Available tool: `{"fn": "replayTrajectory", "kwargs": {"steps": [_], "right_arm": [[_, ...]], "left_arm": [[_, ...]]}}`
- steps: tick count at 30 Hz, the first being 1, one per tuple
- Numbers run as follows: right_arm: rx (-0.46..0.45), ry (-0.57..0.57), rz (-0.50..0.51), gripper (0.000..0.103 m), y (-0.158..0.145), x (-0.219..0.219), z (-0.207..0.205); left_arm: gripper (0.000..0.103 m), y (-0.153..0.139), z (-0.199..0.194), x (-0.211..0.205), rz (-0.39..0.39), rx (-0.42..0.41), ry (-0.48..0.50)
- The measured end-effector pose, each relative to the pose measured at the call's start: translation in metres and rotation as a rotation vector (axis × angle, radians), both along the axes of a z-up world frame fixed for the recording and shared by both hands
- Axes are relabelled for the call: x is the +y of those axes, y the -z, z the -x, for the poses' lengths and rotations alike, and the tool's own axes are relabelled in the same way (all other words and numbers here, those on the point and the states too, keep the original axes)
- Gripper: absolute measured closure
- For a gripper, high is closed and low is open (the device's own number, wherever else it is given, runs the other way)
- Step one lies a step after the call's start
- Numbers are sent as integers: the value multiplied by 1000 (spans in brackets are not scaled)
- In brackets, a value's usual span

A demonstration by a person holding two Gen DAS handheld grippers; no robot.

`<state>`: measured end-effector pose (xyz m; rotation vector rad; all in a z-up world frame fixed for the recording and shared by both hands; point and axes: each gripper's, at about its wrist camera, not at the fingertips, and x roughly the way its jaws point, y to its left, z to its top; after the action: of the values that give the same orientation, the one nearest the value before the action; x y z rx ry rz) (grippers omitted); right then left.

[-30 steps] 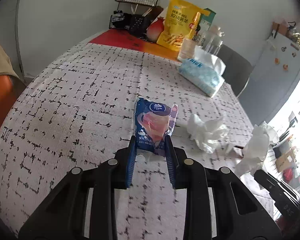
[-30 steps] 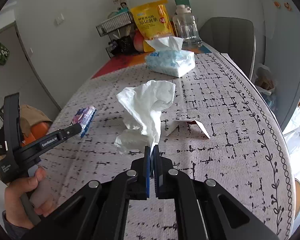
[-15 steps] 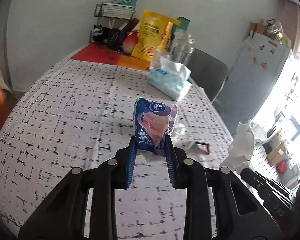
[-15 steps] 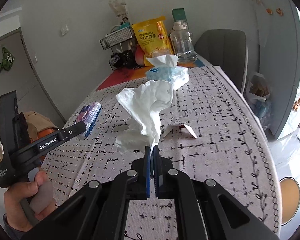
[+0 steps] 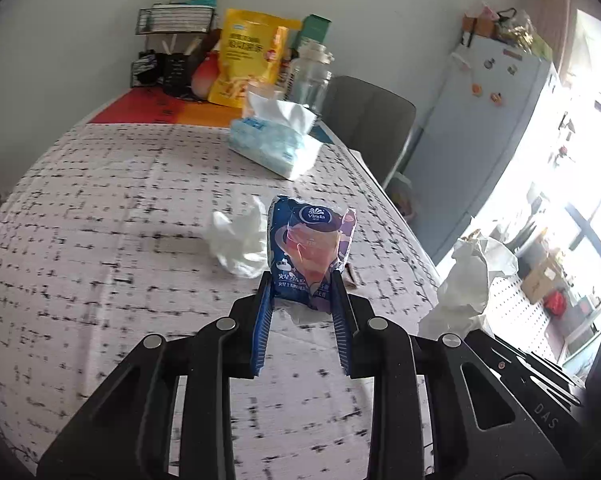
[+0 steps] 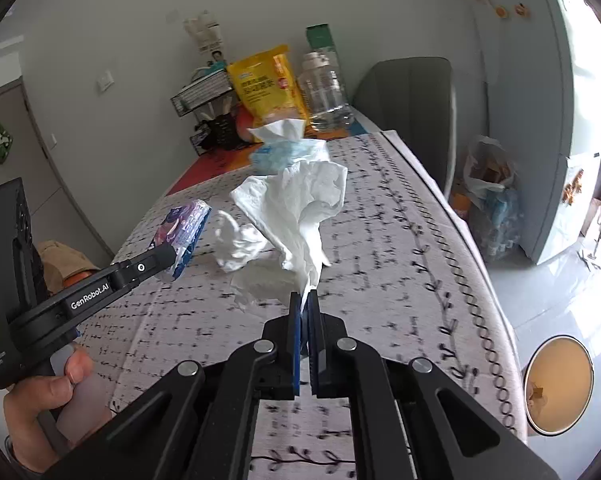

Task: Collect trash
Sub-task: 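Carry the tissue packet in the left gripper and the tissue in the right gripper over the bin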

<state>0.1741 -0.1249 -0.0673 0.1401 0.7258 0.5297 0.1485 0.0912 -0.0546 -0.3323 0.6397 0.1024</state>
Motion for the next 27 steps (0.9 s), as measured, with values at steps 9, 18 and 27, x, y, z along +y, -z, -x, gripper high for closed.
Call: {"fn": "replayTrajectory", "kwargs": {"steps": [9, 18, 27], "right_arm": [[39, 97, 8, 99, 16, -58, -18], [47, 204, 3, 99, 20, -128, -33], [63, 305, -23, 99, 28, -197, -45]], "left_arm": [[75, 6, -36, -54, 0, 12, 84], [75, 1, -69, -119, -19, 12, 172], [75, 7, -92, -181, -46, 44, 255]]}}
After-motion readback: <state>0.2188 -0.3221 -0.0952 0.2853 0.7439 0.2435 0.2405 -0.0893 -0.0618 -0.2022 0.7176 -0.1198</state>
